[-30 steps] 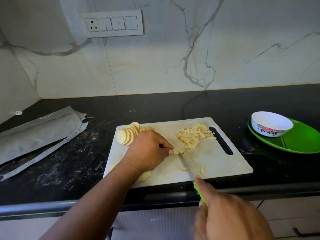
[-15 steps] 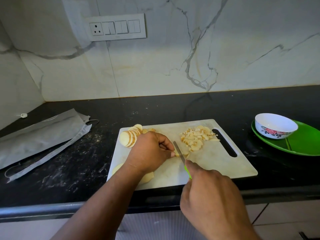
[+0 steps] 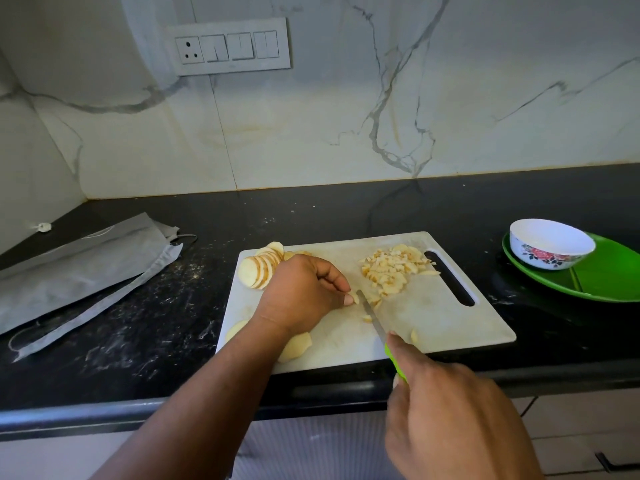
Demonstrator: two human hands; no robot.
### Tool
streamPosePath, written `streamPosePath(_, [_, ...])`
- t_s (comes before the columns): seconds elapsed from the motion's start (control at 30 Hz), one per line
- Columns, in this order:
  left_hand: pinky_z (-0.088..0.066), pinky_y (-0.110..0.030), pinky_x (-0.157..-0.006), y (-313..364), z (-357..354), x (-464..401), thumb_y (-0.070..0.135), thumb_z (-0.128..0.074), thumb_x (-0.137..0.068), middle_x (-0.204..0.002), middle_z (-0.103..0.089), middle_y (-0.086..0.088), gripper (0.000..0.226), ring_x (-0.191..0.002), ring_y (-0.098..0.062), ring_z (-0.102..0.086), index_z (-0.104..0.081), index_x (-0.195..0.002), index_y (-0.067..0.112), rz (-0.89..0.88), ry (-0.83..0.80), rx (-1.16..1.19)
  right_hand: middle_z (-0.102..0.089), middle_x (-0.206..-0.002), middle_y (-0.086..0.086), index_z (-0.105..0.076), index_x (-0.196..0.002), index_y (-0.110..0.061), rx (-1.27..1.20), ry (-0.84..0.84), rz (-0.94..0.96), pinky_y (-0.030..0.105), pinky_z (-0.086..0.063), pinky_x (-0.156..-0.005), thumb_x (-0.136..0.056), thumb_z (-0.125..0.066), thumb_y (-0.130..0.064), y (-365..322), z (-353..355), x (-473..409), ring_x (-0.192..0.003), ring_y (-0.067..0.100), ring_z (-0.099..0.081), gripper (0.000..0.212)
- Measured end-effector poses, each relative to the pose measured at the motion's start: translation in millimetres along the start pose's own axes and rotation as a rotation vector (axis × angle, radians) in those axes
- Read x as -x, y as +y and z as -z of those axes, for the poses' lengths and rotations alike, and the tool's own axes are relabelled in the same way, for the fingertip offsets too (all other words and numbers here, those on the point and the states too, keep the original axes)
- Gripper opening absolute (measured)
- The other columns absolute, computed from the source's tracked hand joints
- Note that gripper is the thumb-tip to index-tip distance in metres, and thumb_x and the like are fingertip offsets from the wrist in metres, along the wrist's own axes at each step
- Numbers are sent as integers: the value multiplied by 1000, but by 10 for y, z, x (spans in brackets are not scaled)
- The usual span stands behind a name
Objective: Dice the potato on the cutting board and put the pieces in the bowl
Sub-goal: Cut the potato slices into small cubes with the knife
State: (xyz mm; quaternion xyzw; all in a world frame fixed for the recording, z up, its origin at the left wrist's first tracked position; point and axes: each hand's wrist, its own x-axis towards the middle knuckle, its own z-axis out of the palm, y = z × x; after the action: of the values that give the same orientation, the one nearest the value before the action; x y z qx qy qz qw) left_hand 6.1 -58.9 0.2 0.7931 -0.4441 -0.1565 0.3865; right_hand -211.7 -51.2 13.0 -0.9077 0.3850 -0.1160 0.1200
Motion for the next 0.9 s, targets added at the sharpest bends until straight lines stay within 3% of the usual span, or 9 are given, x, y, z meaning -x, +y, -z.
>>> streamPosePath(0.1, [-55, -10, -68, 6, 6, 17, 19, -91, -78, -74, -76, 13, 15, -72, -1, -71, -78, -79, 26, 9, 0, 30, -58, -88, -6, -17, -153, -38, 25, 70, 0, 20, -37, -65, -96, -39, -41, -37, -12, -86, -82, 11, -59, 61])
streamPosePath(0.23, [-58, -17, -77, 24, 22, 41, 14, -89, -80, -77, -77, 12, 16, -75, -2, -73, -79, -85, 25, 17, -25, 66, -64, -99, -7, -26, -151, -33, 25, 92, 5, 21, -41, -68, -95, -45, -38, -119, -40, -220, -77, 10, -53, 59])
streamPosePath(0.37, [-60, -21, -82, 15, 16, 24, 11, -88, -81, -80, -78, 13, 17, -79, -2, -74, -79, -84, 25, 5, -15, 63, -62, -96, -8, -26, -151, -33, 26, 117, 23, 21, -37, -64, -95, -46, -38, -116, -46, -243, -71, 11, -44, 59])
streamPosePath(0.6, [-57, -14, -75, -10, 18, 11, 13, -87, -82, -79, -77, 15, 16, -77, -2, -73, -79, -86, 27, -1, -35, 60, -64, -99, -8, -24, -152, -35, 4, 129, 35, 17, -34, -63, -96, -44, -38, -85, -85, -241, -71, 10, -44, 59])
streamPosePath(0.9, [-52, -6, -64, -42, 0, -1, 10, -79, -88, -73, -72, 17, 21, -73, 3, -67, -77, -75, 27, -66, 1, -69, -66, -96, -10, -30, -149, -35, 11, 114, 33, 20, -49, -71, -93, -46, -36, -49, -131, -267, -85, 9, -63, 58])
